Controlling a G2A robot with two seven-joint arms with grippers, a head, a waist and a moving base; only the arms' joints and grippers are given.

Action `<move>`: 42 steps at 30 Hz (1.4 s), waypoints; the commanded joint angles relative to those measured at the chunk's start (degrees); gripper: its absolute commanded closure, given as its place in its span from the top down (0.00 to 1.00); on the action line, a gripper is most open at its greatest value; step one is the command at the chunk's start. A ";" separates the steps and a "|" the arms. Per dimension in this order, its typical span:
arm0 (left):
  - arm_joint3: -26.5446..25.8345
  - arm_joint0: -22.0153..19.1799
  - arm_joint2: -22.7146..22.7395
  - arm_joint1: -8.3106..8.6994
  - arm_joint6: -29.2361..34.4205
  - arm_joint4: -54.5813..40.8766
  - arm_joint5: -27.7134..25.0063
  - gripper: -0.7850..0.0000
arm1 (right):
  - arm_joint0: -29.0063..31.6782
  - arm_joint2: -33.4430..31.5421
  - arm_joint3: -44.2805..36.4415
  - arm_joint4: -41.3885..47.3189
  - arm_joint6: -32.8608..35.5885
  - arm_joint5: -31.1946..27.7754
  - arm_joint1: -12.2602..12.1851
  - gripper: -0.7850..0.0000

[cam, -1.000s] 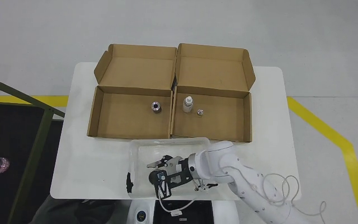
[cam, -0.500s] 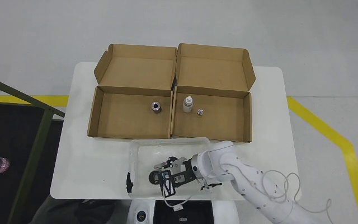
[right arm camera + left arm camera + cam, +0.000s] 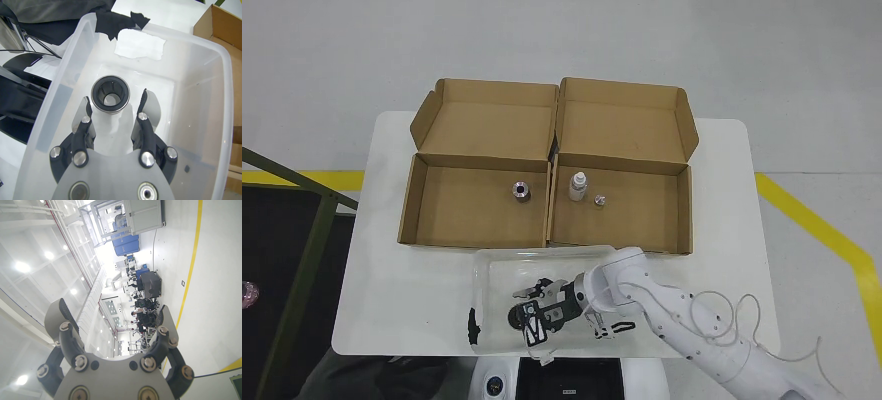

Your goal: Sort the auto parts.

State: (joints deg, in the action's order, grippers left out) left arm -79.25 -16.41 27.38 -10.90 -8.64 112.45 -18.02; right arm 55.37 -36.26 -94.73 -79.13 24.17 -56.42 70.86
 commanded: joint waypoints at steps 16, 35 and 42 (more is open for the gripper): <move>0.00 0.00 0.00 0.00 0.00 0.00 0.00 1.00 | -6.30 6.32 6.59 -1.60 -4.53 0.39 3.47 0.47; 0.00 0.00 0.00 0.00 0.00 0.00 0.00 1.00 | -8.32 4.46 7.00 -1.45 -9.24 0.10 4.17 0.00; 0.00 0.00 0.00 0.00 0.00 0.00 0.00 1.00 | -6.61 0.65 3.24 -1.35 -10.38 -0.83 2.76 0.00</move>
State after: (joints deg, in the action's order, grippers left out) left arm -79.25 -16.41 27.38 -10.90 -8.64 112.45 -18.02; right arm 48.58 -35.15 -91.14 -80.50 13.95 -57.13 73.78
